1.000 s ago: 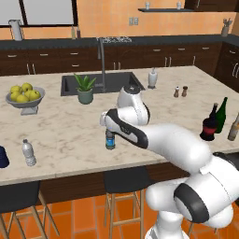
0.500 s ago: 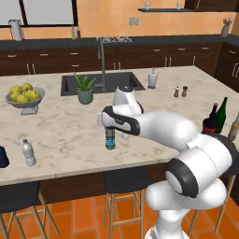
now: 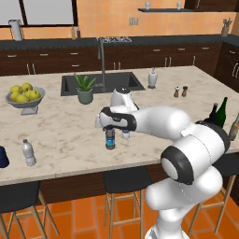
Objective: Move the plastic bottles in the middle to the plastics group, and the glass bottles in the middle to the glass group.
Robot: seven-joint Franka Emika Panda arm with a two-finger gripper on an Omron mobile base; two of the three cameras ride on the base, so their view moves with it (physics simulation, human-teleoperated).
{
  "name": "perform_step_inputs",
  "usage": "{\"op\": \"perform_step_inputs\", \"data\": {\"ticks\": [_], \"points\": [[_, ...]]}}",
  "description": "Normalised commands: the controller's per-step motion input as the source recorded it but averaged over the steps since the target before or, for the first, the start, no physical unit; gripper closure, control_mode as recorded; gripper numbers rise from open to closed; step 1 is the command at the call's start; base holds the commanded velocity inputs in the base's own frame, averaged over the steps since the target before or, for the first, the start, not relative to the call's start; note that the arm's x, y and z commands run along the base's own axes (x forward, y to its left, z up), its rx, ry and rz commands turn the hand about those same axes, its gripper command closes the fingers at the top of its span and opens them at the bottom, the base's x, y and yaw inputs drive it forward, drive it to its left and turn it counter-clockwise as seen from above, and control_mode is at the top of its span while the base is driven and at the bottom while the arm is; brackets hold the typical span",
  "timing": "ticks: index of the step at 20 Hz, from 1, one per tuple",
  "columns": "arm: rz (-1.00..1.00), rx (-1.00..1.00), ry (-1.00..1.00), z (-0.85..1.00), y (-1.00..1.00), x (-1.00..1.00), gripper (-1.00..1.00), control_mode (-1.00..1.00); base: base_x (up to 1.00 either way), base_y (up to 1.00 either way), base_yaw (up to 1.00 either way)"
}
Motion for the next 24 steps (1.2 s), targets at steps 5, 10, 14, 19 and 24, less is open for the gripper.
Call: {"op": "perform_step_inputs", "data": {"ticks": [5, 10, 14, 19, 24], "points": [[0.03, -0.04, 0.00, -0.15, 0.14, 0.13, -1.00, -1.00, 0.00, 0.00, 0.00], [0.00, -0.08, 0.00, -0.10, 0.01, 0.10, -1.00, -1.00, 0.00, 0.00, 0.00], [0.00, -0.07, 0.00, -0.11, 0.00, 0.12, -1.00, -1.00, 0.00, 0.00, 0.00], [0.00, -0.03, -0.01, -0.01, 0.00, 0.09, -1.00, -1.00, 0.00, 0.00, 0.00], [0.00, 0.00, -0.03, 0.00, -0.01, 0.12, -1.00, -1.00, 0.00, 0.00, 0.00]]}}
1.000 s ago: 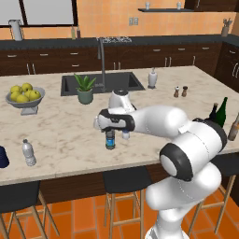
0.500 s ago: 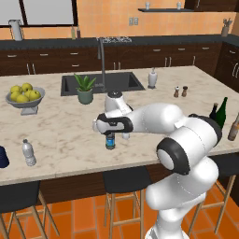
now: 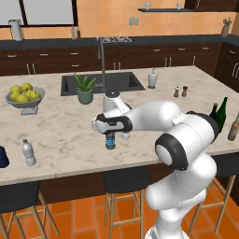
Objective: Move the plastic bottles in the middle to the plastics group, and the glass bottles in the middle to the glass group.
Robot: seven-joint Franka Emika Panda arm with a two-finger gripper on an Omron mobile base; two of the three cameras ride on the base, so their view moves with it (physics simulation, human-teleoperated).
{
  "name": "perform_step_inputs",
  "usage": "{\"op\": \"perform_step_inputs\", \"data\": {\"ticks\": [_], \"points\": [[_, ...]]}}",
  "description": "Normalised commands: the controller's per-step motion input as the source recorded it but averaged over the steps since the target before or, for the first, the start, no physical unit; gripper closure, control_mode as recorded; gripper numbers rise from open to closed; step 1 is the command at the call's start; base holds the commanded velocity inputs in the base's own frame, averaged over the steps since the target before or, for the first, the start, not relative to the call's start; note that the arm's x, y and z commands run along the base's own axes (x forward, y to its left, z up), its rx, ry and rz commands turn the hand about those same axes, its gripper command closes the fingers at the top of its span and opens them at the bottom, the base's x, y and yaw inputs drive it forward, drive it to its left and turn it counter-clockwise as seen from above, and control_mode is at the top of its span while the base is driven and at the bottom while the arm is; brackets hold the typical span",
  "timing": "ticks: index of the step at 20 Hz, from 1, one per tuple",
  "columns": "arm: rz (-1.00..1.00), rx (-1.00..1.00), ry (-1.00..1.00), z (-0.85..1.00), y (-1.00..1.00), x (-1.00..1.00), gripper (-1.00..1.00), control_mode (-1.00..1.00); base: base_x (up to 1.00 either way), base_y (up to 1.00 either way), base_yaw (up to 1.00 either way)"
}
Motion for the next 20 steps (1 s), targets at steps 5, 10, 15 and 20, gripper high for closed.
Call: {"op": "perform_step_inputs", "data": {"ticks": [5, 10, 15, 20], "points": [[0.00, 0.00, -0.01, -0.04, -0.04, 0.05, -1.00, -1.00, 0.00, 0.00, 0.00], [0.00, 0.00, 0.00, -0.08, -0.02, 0.09, -1.00, -1.00, 0.00, 0.00, 0.00], [0.00, 0.00, -0.02, -0.06, 0.00, 0.13, -1.00, -1.00, 0.00, 0.00, 0.00], [0.00, 0.00, -0.01, -0.10, 0.00, 0.05, 1.00, -1.00, 0.00, 0.00, 0.00]]}}
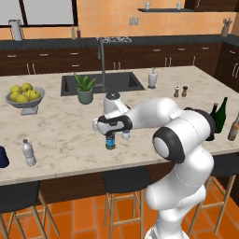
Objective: Move the plastic bottles in the middle to the plastics group, and the glass bottles in the middle to the glass group.
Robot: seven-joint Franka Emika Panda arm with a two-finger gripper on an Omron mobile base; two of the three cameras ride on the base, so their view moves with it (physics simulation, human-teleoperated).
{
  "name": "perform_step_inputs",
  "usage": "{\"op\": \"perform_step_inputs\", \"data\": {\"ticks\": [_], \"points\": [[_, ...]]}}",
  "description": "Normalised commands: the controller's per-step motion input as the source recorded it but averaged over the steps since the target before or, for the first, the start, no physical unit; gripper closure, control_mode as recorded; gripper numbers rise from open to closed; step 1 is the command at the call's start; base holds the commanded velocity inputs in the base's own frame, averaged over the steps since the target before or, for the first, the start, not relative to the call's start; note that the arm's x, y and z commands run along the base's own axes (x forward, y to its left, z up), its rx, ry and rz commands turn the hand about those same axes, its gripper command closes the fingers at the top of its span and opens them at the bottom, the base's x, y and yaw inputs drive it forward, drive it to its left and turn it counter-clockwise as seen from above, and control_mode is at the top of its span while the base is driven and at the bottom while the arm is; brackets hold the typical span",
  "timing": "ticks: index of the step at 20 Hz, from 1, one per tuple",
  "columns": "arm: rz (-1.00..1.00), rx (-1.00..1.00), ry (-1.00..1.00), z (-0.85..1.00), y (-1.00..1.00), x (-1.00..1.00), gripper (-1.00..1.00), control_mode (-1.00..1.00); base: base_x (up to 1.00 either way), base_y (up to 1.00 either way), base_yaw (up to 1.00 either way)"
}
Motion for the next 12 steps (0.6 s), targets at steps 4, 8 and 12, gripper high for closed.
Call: {"op": "perform_step_inputs", "data": {"ticks": [4, 8, 12], "points": [[0.00, 0.00, -0.02, -0.13, 0.00, 0.00, 1.00, -1.00, 0.00, 0.00, 0.00], [0.13, 0.05, 0.00, 0.02, 0.00, -0.04, 1.00, -1.00, 0.00, 0.00, 0.00], [0.20, 0.18, 0.00, 0.34, 0.13, -0.44, 1.00, -1.00, 0.00, 0.00, 0.00]]}}
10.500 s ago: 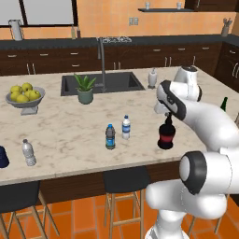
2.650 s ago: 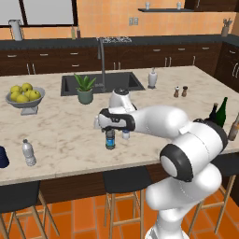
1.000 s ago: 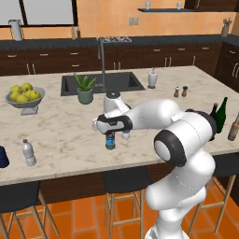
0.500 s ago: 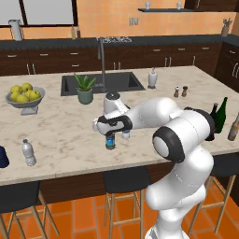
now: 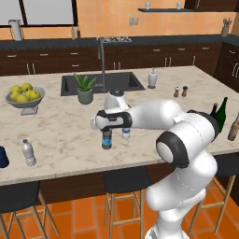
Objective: Move the plastic bottles in the middle to the plastics group, and the glass bottles in the middle to the glass group.
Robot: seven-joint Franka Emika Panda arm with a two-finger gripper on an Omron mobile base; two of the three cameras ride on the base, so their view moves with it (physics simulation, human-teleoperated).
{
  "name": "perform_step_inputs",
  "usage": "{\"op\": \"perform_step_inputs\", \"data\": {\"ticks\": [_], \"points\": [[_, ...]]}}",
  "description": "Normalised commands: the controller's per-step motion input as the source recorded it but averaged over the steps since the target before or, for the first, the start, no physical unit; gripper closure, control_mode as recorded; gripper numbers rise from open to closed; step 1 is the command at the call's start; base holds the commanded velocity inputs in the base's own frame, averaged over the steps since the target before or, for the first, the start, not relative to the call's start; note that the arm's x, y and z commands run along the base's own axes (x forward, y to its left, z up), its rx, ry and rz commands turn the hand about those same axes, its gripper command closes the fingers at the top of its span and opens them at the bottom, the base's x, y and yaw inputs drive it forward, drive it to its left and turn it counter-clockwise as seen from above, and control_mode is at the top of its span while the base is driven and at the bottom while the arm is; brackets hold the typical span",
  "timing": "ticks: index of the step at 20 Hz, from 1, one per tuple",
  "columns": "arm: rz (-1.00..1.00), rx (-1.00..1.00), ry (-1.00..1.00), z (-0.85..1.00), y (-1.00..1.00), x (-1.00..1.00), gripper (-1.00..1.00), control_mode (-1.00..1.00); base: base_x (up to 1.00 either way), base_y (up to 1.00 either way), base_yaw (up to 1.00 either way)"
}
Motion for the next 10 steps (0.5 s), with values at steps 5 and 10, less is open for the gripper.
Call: {"op": "perform_step_inputs", "data": {"ticks": [5, 10], "points": [[0.27, 0.21, 0.00, 0.32, 0.25, -0.60, 1.00, -1.00, 0.00, 0.00, 0.00], [0.50, 0.03, 0.00, 0.15, 0.50, -0.64, 1.00, -1.00, 0.00, 0.00, 0.00]]}}
